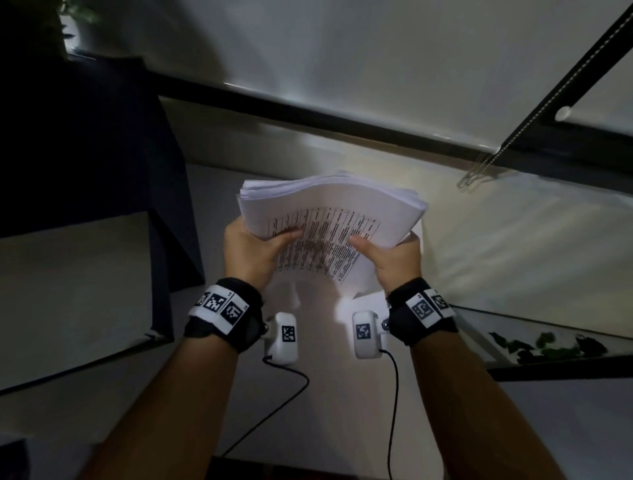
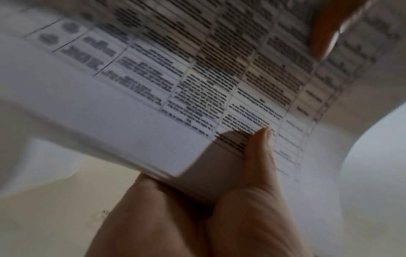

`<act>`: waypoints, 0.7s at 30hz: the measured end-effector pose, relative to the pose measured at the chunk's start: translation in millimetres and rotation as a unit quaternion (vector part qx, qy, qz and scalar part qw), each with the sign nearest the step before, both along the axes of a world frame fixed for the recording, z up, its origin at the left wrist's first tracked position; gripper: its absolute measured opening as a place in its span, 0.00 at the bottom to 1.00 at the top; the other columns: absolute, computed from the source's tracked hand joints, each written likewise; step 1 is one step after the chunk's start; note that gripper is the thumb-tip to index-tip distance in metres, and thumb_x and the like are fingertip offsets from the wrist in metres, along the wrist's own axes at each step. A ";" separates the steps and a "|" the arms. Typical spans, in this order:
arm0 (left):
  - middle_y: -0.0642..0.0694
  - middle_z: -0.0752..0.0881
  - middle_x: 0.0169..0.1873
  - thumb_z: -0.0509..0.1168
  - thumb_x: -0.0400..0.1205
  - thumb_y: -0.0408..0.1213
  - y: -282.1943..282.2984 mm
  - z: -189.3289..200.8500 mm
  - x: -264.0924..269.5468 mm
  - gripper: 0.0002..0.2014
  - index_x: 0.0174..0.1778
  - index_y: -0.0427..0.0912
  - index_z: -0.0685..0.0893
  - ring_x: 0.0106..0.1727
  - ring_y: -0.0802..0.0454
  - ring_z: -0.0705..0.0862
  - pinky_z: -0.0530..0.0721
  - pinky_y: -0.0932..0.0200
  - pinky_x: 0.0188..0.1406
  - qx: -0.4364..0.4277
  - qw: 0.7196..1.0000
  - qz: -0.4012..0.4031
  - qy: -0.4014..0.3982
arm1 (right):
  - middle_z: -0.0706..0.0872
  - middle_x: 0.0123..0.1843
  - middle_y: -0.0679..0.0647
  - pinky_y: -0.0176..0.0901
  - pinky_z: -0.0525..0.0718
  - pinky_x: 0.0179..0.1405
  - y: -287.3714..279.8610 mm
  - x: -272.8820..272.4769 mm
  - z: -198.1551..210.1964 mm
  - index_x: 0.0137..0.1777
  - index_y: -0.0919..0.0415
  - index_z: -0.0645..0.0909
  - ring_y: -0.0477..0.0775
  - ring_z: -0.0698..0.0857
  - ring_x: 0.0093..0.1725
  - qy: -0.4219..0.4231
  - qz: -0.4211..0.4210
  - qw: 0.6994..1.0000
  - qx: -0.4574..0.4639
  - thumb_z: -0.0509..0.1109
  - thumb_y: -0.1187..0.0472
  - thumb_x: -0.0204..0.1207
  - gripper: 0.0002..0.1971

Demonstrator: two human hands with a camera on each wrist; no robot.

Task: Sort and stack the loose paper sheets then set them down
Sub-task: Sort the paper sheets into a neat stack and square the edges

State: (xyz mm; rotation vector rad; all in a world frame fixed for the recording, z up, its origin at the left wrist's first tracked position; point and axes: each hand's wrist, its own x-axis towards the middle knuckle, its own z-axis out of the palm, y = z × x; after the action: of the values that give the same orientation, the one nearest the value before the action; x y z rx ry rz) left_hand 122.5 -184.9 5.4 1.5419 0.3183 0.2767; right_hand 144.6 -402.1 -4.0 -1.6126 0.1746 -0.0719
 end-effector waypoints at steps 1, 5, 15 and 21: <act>0.48 0.92 0.44 0.84 0.63 0.31 -0.2 -2.1 -0.3 0.24 0.54 0.33 0.88 0.48 0.54 0.92 0.91 0.58 0.47 -0.008 1.000 0.001 -0.002 | 0.93 0.51 0.57 0.54 0.92 0.52 -0.7 1.6 -0.8 0.59 0.68 0.86 0.55 0.93 0.52 -0.003 -0.007 1.000 0.011 0.88 0.67 0.59 0.27; 0.41 0.89 0.55 0.87 0.58 0.35 3.0 -10.7 -0.8 0.39 0.65 0.36 0.79 0.58 0.47 0.90 0.90 0.51 0.54 -0.039 0.999 -0.015 -0.015 | 0.92 0.54 0.64 0.67 0.89 0.56 -7.6 8.5 -4.3 0.55 0.63 0.88 0.64 0.91 0.56 -0.011 0.020 0.999 0.033 0.89 0.69 0.56 0.25; 0.45 0.92 0.48 0.85 0.58 0.35 2.8 -4.8 0.0 0.32 0.58 0.34 0.85 0.51 0.52 0.92 0.91 0.55 0.50 -0.014 0.998 -0.053 -0.010 | 0.88 0.51 0.53 0.48 0.91 0.45 -3.9 19.9 42.0 0.50 0.56 0.84 0.50 0.90 0.52 -0.072 0.042 0.992 0.099 0.91 0.47 0.44 0.34; 0.47 0.92 0.48 0.83 0.58 0.35 4.1 -12.1 0.0 0.33 0.60 0.32 0.83 0.50 0.55 0.92 0.91 0.55 0.50 -0.047 0.998 -0.030 -0.006 | 0.83 0.64 0.62 0.62 0.89 0.56 -16.9 14.5 19.2 0.66 0.54 0.77 0.60 0.87 0.63 -0.074 -0.003 0.990 0.124 0.93 0.53 0.47 0.45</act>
State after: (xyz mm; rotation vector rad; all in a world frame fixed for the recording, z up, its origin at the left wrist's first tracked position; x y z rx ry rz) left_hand 122.5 -180.7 -6.7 1.4544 0.2713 0.2199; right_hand 159.1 -419.0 15.2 -1.3531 0.0704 -0.1673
